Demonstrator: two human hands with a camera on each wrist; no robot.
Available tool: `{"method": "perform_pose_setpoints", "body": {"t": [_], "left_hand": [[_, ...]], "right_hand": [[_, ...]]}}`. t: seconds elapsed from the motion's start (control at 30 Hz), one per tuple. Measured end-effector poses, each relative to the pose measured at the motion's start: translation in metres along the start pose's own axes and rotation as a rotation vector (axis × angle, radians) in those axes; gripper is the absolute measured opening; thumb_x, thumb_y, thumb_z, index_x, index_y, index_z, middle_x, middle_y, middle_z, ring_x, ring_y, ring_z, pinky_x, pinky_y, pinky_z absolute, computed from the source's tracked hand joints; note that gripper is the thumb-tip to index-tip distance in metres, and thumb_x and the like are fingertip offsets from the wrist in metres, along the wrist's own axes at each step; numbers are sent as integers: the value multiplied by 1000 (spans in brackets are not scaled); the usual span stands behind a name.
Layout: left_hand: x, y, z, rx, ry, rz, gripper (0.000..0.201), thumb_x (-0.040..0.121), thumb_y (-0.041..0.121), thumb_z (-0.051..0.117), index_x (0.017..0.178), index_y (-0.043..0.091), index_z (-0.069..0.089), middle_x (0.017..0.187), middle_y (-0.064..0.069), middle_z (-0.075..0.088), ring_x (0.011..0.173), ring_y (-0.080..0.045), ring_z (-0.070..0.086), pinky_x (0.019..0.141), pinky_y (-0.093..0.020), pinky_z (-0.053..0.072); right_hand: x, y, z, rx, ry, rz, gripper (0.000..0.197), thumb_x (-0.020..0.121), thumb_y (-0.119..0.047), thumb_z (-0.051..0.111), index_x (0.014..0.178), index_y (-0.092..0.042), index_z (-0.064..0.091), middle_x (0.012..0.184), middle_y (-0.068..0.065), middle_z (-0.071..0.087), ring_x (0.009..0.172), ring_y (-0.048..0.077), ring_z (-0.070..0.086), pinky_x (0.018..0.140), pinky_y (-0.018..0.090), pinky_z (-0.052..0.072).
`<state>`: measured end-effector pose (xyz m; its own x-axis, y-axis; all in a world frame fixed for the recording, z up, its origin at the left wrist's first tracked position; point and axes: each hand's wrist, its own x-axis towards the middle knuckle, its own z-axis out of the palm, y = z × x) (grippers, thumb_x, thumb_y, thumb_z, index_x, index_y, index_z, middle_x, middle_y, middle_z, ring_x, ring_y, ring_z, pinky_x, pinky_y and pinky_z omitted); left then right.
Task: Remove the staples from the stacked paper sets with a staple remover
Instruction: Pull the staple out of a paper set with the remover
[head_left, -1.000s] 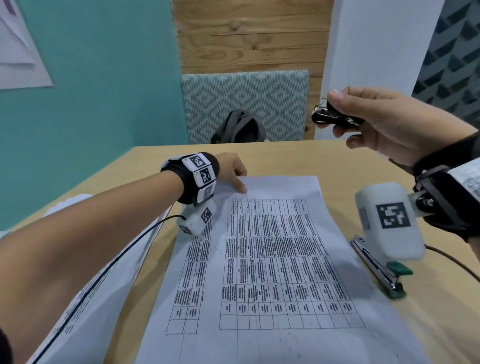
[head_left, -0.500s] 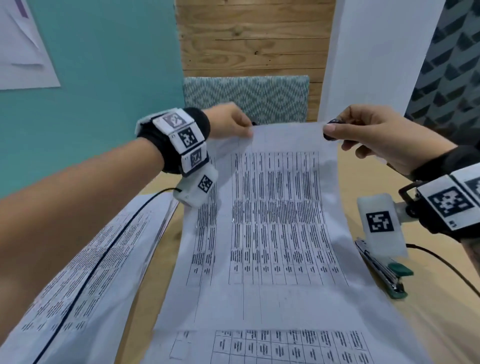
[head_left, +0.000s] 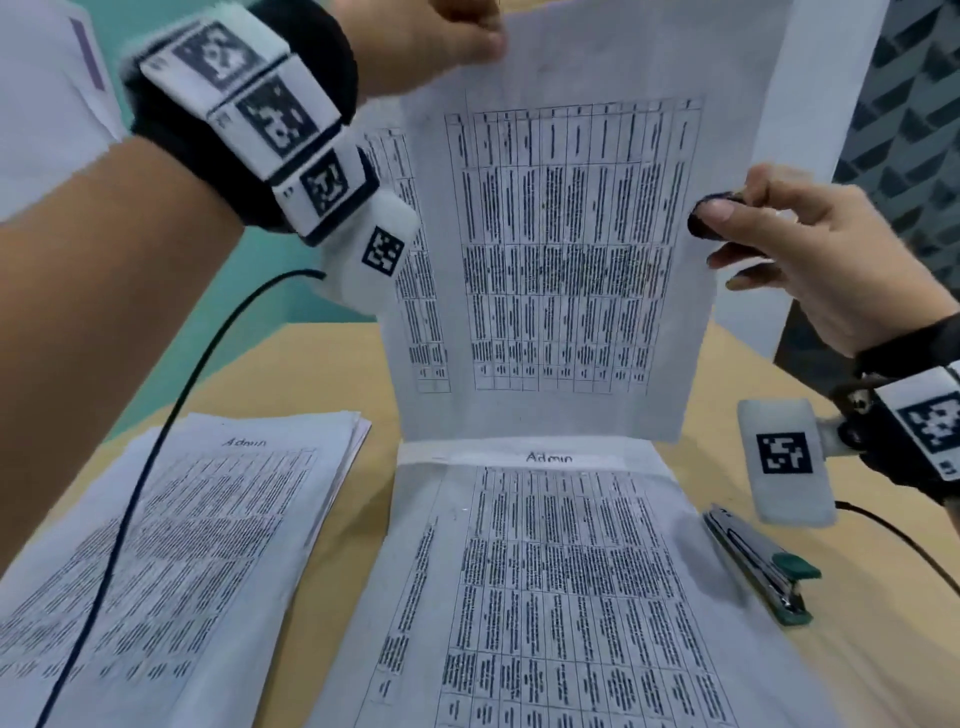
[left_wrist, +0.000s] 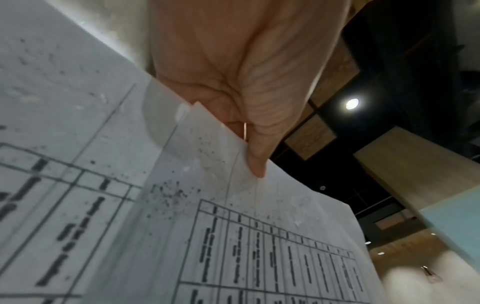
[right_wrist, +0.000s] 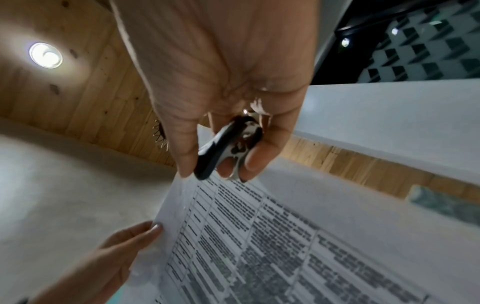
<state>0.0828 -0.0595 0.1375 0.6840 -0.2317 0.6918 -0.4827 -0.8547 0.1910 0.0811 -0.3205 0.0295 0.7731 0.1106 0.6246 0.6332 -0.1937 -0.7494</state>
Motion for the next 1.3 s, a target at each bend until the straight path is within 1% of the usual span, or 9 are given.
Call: {"method": "perform_pose_setpoints", "body": {"t": [0.17, 0.27, 0.37, 0.5, 0.67, 0.83, 1.03, 1.17, 1.3], "left_hand": [[-28, 6, -5, -122, -53, 212, 10, 89, 21, 58, 97, 19, 63, 77, 16, 57, 61, 17, 51, 64, -1, 39], [-37, -7, -10, -164, -44, 276, 13, 78, 23, 69, 91, 21, 66, 71, 24, 63, 66, 16, 56, 67, -1, 40], [-48, -43, -10, -330, 81, 156, 28, 60, 35, 76, 85, 26, 68, 70, 32, 65, 70, 14, 58, 71, -1, 41], [-76, -97, 22, -724, 264, -129, 44, 54, 30, 87, 92, 26, 66, 81, 19, 72, 77, 4, 64, 73, -10, 50], [-97, -101, 65, -1233, -72, -247, 84, 29, 51, 91, 101, 14, 69, 98, 5, 73, 91, -8, 69, 70, -22, 55], [-78, -84, 57, -1223, -65, -159, 62, 35, 55, 88, 87, 24, 76, 94, 10, 73, 89, -5, 68, 71, -19, 54], [-59, -66, 30, -1023, 88, -41, 21, 58, 55, 75, 71, 40, 75, 74, 23, 69, 76, 8, 65, 104, -31, 37], [-86, -82, 39, -1157, 25, -46, 52, 33, 64, 83, 76, 36, 76, 82, 15, 73, 79, 2, 68, 70, -14, 53], [-117, -103, 46, -1209, -160, -156, 57, 30, 65, 84, 75, 32, 77, 86, 7, 74, 80, -5, 70, 67, -15, 53]], "right_hand": [[-4, -3, -6, 133, -197, 57, 45, 50, -52, 76, 80, -19, 72, 79, -6, 71, 58, 6, 60, 49, 13, 46], [-5, -2, -10, 163, -273, 67, 58, 39, -62, 82, 80, -22, 77, 81, -3, 72, 56, 8, 59, 48, 15, 45], [-3, -2, -10, 190, -244, 84, 63, 33, -64, 83, 78, -19, 77, 79, 0, 71, 53, 9, 56, 46, 15, 44], [-2, -1, -7, 203, -209, 106, 63, 33, -64, 83, 78, -19, 77, 79, -1, 71, 54, 9, 57, 45, 15, 43], [-2, -2, -7, 210, -188, 117, 66, 32, -65, 82, 79, -19, 77, 79, -3, 70, 55, 7, 56, 46, 14, 43], [-1, -6, -5, 256, -66, -49, 57, 36, -63, 83, 79, -27, 77, 83, -7, 73, 69, 4, 66, 53, 11, 47], [2, -4, -6, 331, 4, -171, 47, 43, -57, 84, 81, -29, 76, 87, -9, 74, 75, 4, 67, 57, 12, 48], [-15, 6, -11, 339, -130, 8, 11, 59, -17, 76, 69, -22, 77, 77, -1, 73, 62, 8, 63, 46, 14, 43], [-38, 13, -21, 283, -299, 219, 38, 41, -23, 82, 78, -15, 77, 77, 11, 69, 59, 12, 60, 43, 19, 41]]}}
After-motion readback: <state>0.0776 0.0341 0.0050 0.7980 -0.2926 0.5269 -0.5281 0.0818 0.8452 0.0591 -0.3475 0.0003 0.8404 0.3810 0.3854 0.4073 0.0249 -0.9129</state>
